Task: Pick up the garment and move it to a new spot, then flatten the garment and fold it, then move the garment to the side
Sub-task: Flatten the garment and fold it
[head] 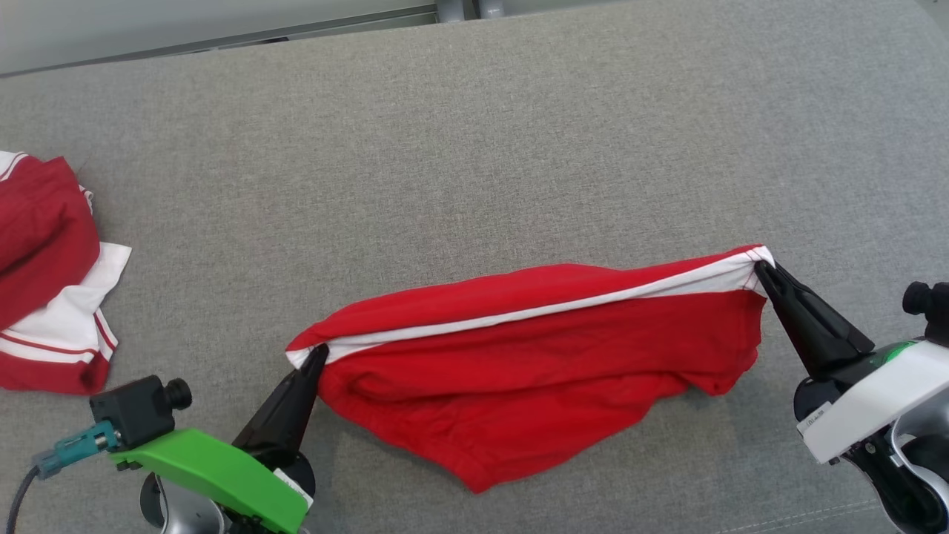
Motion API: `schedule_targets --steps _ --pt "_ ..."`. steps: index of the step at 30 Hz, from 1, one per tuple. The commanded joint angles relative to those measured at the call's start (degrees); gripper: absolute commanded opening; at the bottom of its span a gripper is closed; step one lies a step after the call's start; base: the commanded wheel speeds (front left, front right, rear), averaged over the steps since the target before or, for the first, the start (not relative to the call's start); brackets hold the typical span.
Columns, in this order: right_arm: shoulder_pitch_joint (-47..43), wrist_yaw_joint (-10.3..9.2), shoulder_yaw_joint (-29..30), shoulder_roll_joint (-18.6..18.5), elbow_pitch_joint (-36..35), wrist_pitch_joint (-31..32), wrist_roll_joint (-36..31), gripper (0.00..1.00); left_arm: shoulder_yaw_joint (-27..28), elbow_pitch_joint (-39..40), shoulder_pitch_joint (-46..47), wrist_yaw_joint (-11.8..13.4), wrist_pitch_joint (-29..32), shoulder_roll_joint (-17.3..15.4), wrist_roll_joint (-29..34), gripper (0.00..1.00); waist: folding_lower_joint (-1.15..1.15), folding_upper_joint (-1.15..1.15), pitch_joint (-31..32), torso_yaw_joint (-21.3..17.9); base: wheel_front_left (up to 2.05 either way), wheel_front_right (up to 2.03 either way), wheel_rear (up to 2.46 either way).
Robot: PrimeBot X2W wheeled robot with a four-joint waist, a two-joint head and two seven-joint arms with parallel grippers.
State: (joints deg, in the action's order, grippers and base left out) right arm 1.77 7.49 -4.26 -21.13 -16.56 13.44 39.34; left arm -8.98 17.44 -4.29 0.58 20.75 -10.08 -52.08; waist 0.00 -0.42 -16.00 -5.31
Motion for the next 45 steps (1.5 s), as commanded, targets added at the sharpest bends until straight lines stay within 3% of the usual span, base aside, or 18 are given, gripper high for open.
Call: schedule_targets --steps 1,14,19,21,24,31,34,39,45 --pt "-1.07 0.0 0.76 -0.26 -1.88 0.54 0.66 0.0 0.86 1.27 -0.56 0.48 -0.2 -0.51 -0.67 0.0 0.0 0.42 0.33 -0.24 0.0 0.0 0.0" --pt "-4.79 0.0 12.1 -0.03 -20.69 2.99 6.84 0.0 3.47 20.85 -1.29 2.44 5.55 -3.28 -6.8 0.0 0.0 0.42 -1.22 0.81 0.0 0.0 0.0" --pt "4.63 -0.01 15.44 -3.86 -20.24 7.25 5.32 0.0 5.64 22.48 9.69 3.73 13.12 -9.36 -7.81 0.0 0.0 0.42 -7.79 2.98 0.0 0.0 0.0" --pt "11.36 -0.01 14.01 -4.8 -18.09 9.71 4.27 0.0 6.35 19.31 17.84 4.26 16.38 -12.32 -7.2 0.0 0.0 0.42 -10.74 4.18 0.0 0.0 0.0" --pt "24.81 -0.05 12.39 -4.69 -12.64 13.65 2.2 0.0 5.13 11.91 33.03 5.01 20.16 -14.14 -6.31 0.0 0.0 0.42 -15.7 5.99 0.0 0.0 0.0" --pt "61.02 -0.05 10.25 2.96 6.11 20.18 -11.66 0.0 -1.79 -12.19 69.02 4.67 20.37 -11.06 1.86 0.0 0.0 0.42 -26.61 8.93 0.0 0.0 0.0" --pt "73.88 -0.05 9.28 7.42 15.06 17.03 -18.72 0.0 -3.76 -21.99 80.35 2.8 16.08 -9.78 6.74 0.0 0.0 0.42 -28.94 8.7 0.0 0.0 0.0" --pt "88.41 -0.04 10.26 13.62 29.65 5.95 -27.31 0.0 -5.29 -36.26 91.85 -1.12 2.05 -7.09 13.4 0.0 0.0 0.42 -30.4 8.02 0.0 0.0 0.0" --pt "89.31 -0.03 8.18 16.93 37.62 -2.71 -26.67 0.0 -7.99 -46.87 92.36 -6.52 -10.03 -5.91 15.59 0.0 0.0 0.42 -32.68 6.74 0.0 0.0 0.0"
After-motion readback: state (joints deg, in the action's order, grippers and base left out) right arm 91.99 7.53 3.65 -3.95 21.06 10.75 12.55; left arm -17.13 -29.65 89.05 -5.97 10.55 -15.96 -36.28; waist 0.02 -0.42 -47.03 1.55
